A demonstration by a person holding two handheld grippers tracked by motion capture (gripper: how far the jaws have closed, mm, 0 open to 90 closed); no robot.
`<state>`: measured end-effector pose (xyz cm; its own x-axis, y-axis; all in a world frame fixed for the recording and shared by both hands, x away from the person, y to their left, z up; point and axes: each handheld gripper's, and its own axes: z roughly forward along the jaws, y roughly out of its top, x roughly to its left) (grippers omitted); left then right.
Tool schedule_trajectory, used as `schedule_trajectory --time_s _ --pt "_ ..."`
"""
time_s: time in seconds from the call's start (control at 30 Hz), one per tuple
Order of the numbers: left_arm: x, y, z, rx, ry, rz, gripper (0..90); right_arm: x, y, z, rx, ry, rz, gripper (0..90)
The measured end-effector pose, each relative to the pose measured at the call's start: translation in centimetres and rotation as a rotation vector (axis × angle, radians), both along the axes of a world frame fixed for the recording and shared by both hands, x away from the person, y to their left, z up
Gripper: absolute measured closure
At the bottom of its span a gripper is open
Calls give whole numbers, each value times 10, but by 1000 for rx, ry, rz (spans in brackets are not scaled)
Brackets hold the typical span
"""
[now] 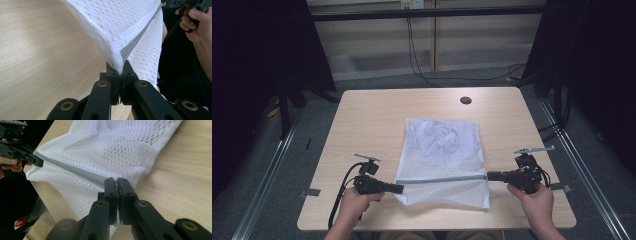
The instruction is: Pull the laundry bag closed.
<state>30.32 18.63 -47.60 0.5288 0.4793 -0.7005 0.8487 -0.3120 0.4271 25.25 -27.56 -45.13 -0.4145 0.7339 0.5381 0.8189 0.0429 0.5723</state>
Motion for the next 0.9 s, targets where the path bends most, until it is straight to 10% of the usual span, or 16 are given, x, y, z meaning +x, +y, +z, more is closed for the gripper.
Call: schedule_trajectory --time_s 0.3,0.47,0.63,0.9 --pt "-1 0 0 -4 -15 -23 868 0 -1 -1 20 -3 9 868" --pt "0 -1 1 25 -18 -32 521 -1 -3 -2 26 -9 1 857" --pt "0 -6 6 78 -123 -33 268 0 -2 -2 6 -34 -23 629" --pt "2 0 12 81 -249 49 159 0 0 1 -32 -87 -36 448"
